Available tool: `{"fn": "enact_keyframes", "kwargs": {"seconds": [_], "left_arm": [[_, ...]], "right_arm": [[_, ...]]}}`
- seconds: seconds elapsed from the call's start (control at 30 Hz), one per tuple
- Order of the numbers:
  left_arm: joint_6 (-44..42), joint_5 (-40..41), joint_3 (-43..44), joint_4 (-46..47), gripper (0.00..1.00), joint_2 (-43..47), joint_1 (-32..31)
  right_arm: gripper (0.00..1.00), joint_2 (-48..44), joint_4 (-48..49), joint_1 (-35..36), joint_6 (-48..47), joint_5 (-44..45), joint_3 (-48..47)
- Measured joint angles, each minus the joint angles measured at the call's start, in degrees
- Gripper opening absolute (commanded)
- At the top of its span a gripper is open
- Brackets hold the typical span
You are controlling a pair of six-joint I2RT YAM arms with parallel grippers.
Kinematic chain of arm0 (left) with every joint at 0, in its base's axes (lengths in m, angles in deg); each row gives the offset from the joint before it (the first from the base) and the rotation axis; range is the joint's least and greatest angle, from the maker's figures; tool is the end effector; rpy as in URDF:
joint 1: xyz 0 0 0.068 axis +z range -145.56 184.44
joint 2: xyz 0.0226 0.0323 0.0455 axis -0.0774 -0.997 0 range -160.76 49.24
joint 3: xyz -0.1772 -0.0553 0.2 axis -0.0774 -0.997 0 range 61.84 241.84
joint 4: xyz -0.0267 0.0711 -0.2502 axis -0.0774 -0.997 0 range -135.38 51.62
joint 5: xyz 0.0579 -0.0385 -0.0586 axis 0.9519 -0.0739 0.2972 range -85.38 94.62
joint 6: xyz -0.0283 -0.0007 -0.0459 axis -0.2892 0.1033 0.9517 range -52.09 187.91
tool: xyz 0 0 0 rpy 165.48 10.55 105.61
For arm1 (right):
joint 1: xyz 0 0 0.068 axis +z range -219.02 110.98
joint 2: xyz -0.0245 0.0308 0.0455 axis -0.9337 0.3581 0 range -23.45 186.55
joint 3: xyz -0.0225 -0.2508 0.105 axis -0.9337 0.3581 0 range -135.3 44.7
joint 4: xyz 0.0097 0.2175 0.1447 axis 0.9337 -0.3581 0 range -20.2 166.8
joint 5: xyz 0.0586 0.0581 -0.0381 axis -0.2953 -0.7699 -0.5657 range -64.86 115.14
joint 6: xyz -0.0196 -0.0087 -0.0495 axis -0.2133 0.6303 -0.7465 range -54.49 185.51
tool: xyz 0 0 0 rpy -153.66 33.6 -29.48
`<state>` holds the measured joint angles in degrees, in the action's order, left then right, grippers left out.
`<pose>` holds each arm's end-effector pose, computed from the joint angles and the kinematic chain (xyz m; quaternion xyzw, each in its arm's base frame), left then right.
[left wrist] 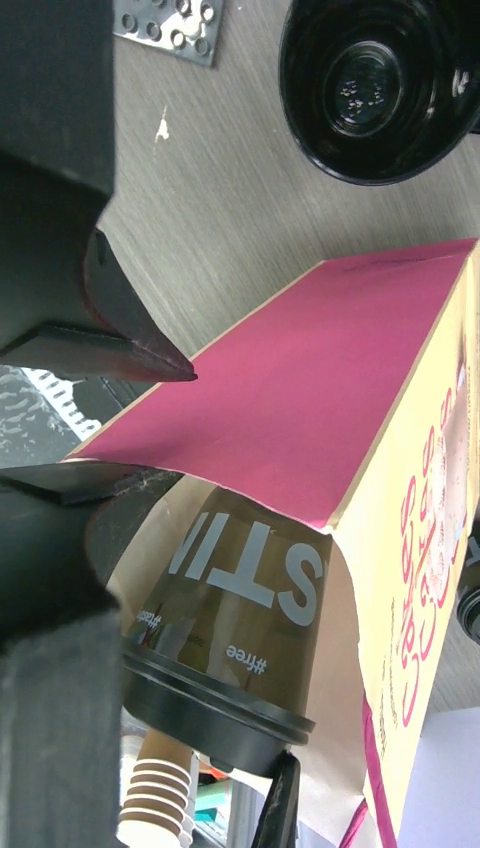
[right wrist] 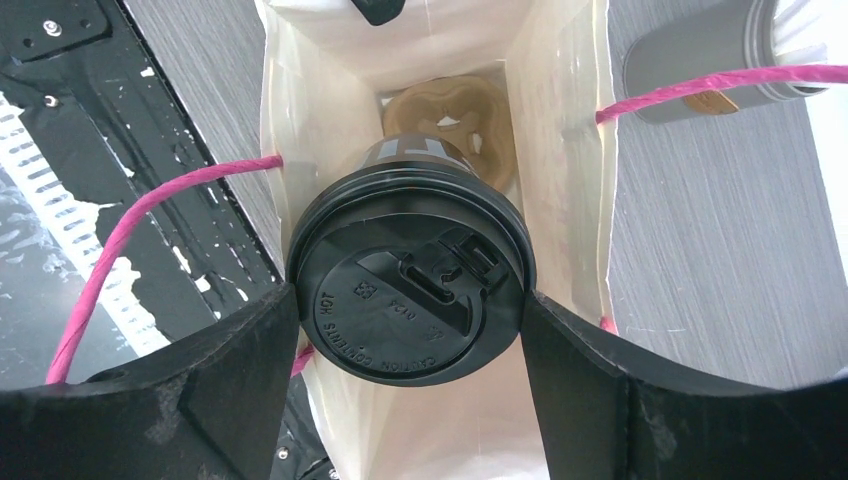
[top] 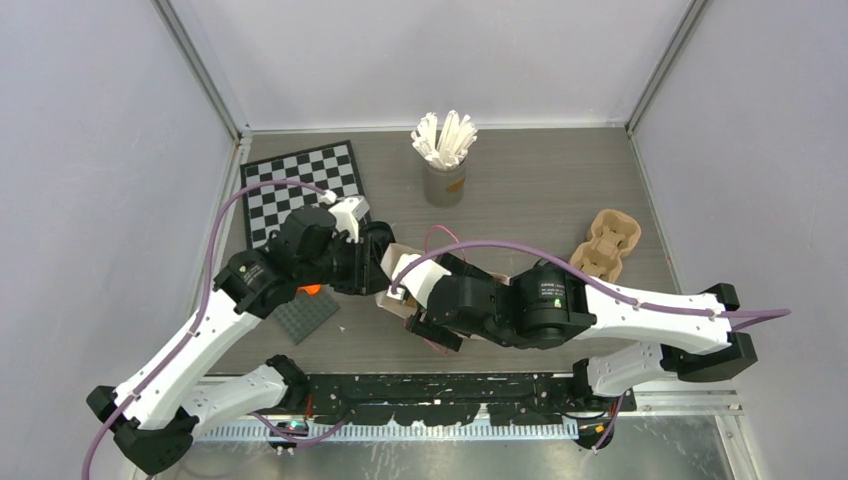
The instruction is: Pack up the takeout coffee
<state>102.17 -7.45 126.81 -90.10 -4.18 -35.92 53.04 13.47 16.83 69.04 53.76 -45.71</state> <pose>0.1276 -0.1182 0.3632 0.0921 0.8983 -0.3298 0.2753 0.0351 0.2482 0.4074 -0.5336 0.7407 0.0716 0.4020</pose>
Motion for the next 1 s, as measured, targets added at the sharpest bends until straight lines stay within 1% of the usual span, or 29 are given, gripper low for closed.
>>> {"fn": "enact_keyframes", "kwargs": {"seconds": [0.1,0.2,0.27,0.4,0.7,0.77,0.8,0.87,0.93,1.0], "left_arm": [[-1.2,-0.11,-0.9,1.9,0.13,0.5,0.0],[-2.86,-0.39,-2.84,5.49,0.05,2.43,0.0],[-3.76,-0.52,-4.42,7.85,0.03,3.98,0.0],[-5.27,-0.85,-8.57,13.73,0.02,6.51,0.0],[-9.97,-1.2,-13.44,25.66,0.0,5.9,0.0],[-11.34,-1.16,-13.44,27.43,0.03,5.03,0.0],[-12.15,-1.01,-13.44,28.37,0.06,4.57,0.0],[-12.9,-0.94,-13.44,29.42,0.14,3.8,0.0],[-13.38,-0.74,-13.44,29.7,0.26,3.26,0.0],[-13.44,-0.35,-13.44,29.53,0.35,3.15,0.0]], "right_arm": [[0.72,0.0,0.13,0.39,-0.39,1.62,0.0],[0.73,0.0,0.24,0.46,-1.38,3.93,0.0],[0.74,0.0,0.35,0.44,-2.47,5.7,0.0],[0.74,0.0,0.35,-1.03,-4.79,7.39,-0.02],[0.74,-0.48,0.48,-11.32,-10.69,7.06,-0.02],[0.74,-0.74,0.79,-13.75,-12.39,6.58,-0.02],[0.74,-0.9,0.92,-14.62,-13.09,6.27,-0.02],[0.73,-1.14,1.14,-15.93,-14.14,5.62,0.0],[0.73,-1.31,1.33,-16.37,-14.43,4.37,0.26],[0.73,-1.73,1.7,-15.78,-14.4,2.89,1.38]]}}
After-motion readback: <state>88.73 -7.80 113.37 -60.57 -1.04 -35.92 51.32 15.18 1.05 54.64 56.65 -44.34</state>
